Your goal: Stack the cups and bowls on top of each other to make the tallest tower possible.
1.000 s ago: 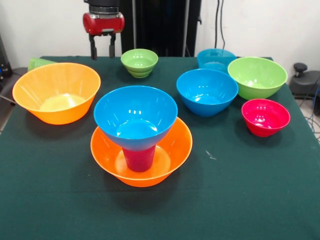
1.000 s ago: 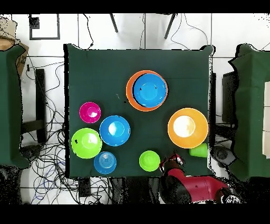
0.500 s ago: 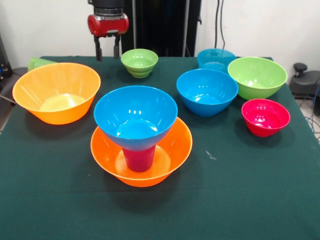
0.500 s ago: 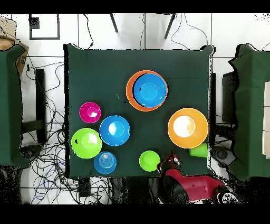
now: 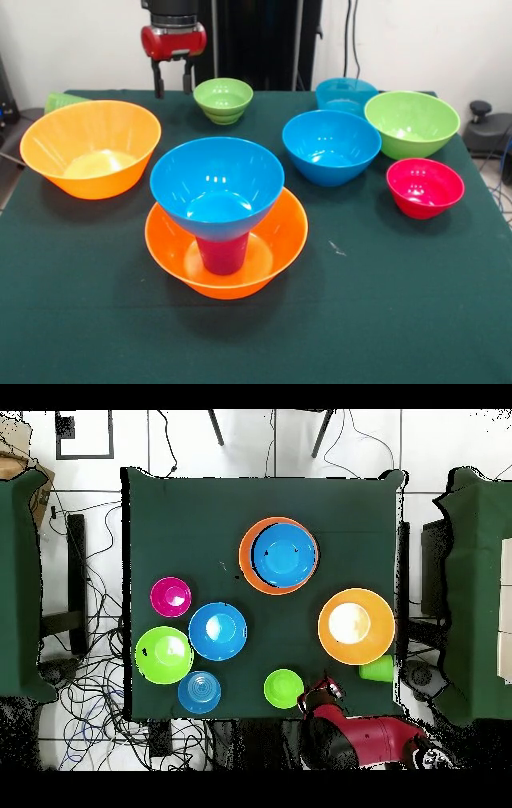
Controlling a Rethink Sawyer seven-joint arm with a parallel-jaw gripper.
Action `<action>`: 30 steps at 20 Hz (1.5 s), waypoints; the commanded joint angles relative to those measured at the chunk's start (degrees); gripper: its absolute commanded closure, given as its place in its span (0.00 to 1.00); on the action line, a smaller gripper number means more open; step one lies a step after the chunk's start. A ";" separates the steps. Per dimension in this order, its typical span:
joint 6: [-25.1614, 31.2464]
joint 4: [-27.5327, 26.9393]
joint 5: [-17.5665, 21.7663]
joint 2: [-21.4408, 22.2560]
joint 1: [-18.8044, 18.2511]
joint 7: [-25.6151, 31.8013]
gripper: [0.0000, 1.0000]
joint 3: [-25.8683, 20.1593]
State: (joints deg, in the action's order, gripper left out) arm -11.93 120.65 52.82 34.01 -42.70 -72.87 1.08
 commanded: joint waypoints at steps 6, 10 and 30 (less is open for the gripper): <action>3.44 -2.17 -1.72 -1.51 0.59 -9.17 0.00 -4.96; 7.09 0.64 -2.99 2.91 -0.20 -8.76 0.00 -7.51; 12.75 5.25 -7.43 8.91 -1.50 -7.20 0.00 -10.88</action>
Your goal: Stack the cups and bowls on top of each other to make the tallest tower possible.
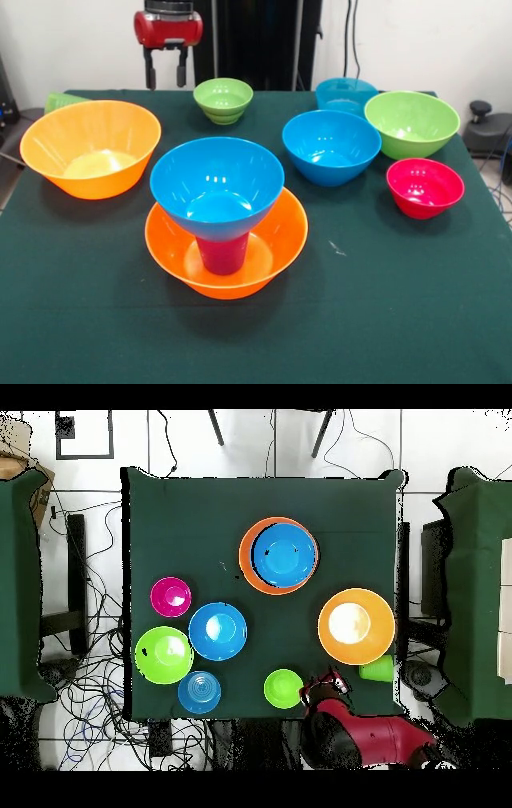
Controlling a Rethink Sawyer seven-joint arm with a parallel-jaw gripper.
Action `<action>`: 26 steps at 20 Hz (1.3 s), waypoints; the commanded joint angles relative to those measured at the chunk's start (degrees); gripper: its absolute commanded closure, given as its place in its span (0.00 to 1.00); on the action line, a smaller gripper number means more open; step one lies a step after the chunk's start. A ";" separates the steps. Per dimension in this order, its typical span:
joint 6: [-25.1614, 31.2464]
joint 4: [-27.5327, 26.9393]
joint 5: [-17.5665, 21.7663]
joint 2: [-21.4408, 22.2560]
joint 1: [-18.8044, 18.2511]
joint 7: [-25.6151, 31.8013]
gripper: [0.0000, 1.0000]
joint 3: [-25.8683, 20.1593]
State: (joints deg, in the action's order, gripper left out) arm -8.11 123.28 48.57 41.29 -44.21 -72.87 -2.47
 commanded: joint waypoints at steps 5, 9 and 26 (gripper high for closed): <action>8.97 3.02 -4.02 1.98 0.78 -7.98 0.00 -6.96; 7.97 3.52 -4.23 2.23 1.90 -8.49 0.00 -5.95; 14.86 7.19 -12.36 2.99 -2.34 -6.64 0.00 -15.45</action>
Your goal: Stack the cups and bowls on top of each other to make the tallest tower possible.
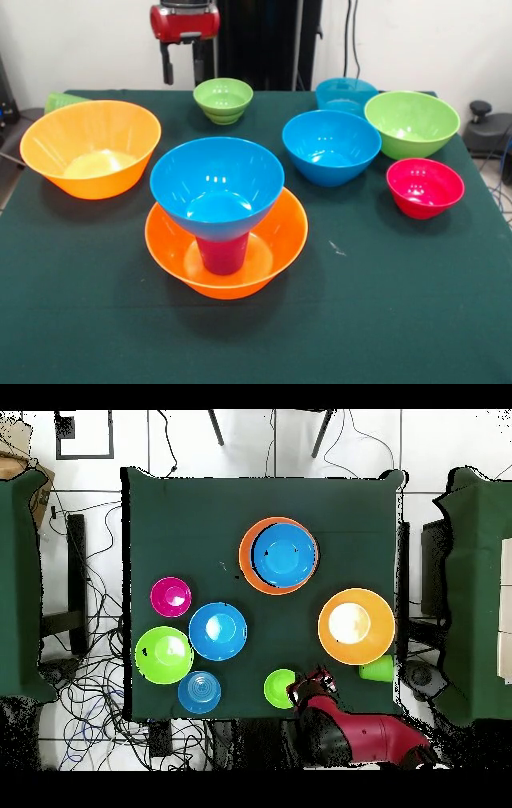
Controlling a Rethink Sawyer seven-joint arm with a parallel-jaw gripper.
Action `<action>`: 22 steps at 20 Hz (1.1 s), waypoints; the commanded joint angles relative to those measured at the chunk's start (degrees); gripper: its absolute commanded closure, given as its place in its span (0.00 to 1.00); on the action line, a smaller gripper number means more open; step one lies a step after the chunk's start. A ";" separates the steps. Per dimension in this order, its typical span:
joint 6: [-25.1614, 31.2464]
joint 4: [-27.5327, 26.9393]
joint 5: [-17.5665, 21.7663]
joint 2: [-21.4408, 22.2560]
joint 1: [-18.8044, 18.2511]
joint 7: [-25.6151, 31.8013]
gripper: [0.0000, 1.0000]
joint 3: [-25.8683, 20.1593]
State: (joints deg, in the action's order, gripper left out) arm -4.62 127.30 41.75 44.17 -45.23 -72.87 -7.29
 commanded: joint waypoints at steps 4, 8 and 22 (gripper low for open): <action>11.28 3.41 -5.68 0.49 -1.57 -6.09 0.00 -10.94; 11.00 3.98 -5.23 0.77 -2.50 -5.89 0.00 -11.21; 6.19 -0.67 -1.39 -0.33 1.77 -6.71 0.00 -6.46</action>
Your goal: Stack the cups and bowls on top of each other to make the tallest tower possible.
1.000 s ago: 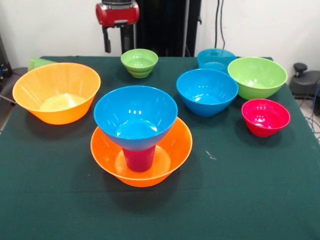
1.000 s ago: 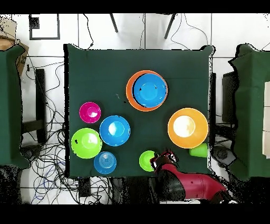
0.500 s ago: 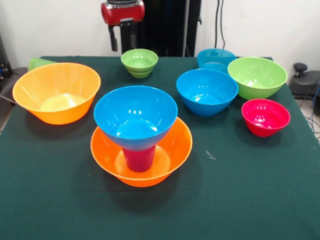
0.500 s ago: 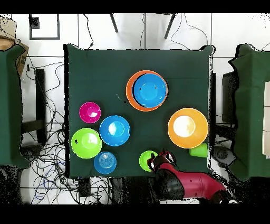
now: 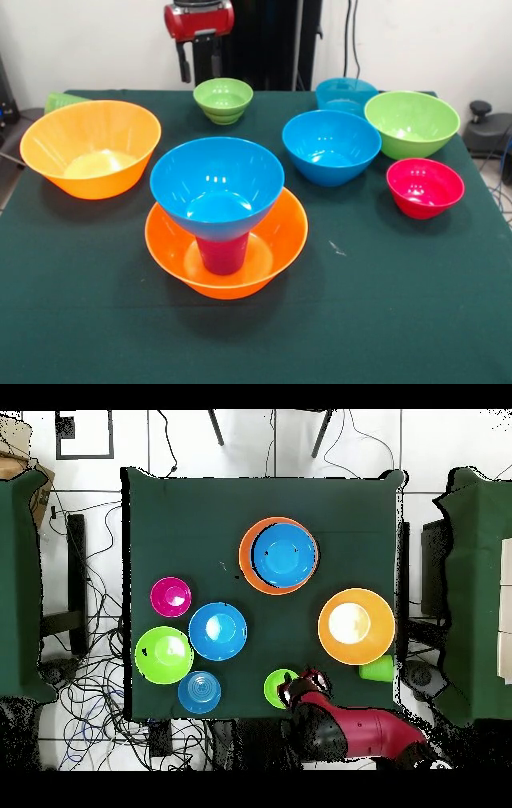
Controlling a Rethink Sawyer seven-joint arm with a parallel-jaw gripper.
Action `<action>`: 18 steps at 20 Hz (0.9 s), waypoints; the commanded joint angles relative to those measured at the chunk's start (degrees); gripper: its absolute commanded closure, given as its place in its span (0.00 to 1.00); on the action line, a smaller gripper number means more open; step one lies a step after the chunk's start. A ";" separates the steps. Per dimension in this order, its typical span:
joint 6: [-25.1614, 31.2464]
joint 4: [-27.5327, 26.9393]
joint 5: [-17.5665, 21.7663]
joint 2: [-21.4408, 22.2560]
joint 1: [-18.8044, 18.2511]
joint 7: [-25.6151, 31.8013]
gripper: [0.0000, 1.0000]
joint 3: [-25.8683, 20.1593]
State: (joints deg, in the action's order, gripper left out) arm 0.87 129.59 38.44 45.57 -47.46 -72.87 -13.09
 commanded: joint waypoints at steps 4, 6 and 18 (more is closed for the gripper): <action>0.78 -4.34 1.66 -2.42 5.73 -6.97 0.00 0.41; -0.01 -5.32 2.04 -3.89 6.27 -7.18 0.00 1.58; -5.65 -8.42 4.63 -6.07 10.62 -6.96 0.00 7.40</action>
State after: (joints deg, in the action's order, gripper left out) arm -1.31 126.81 39.71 41.71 -39.98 -72.87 -6.85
